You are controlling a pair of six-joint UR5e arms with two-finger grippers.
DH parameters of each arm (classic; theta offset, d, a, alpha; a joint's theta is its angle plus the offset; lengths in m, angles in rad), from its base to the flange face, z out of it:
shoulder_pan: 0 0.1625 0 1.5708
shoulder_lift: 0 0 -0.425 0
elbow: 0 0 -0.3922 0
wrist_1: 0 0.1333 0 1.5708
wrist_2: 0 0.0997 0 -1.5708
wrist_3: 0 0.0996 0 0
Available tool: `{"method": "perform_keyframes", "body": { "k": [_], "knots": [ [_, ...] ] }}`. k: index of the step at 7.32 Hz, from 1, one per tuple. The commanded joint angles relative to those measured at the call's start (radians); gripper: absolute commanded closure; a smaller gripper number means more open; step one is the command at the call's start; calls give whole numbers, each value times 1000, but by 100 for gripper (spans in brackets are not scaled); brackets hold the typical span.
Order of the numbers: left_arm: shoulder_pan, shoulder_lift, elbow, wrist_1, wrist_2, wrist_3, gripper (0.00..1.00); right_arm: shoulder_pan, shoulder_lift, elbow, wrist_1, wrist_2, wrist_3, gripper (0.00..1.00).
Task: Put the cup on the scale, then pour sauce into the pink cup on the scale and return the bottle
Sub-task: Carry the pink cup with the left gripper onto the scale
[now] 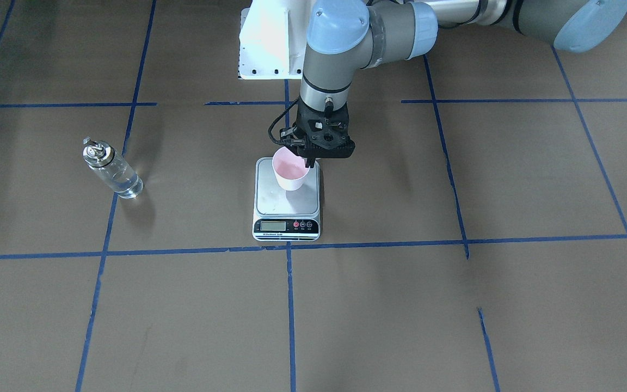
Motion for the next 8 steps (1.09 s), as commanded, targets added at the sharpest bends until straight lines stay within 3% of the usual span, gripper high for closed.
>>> {"method": "perform_keyframes", "body": {
  "k": [1, 4, 5, 6, 8],
  "knots": [
    [9, 0, 4, -8, 3, -1, 95, 0, -3, 0, 0, 0, 0, 0],
    [14, 1, 44, -51, 6, 1, 81, 0, -6, 2, 0, 0, 0, 0],
    [14, 3, 47, -59, 4, 1, 68, 0, -6, 2, 0, 0, 0, 0],
    [14, 4, 45, -59, 6, 2, 35, 0, -6, 2, 0, 0, 0, 0],
    [11, 10, 29, -56, 10, 11, 0, 0, -6, 7, 0, 2, 0, 0]
  ]
}}
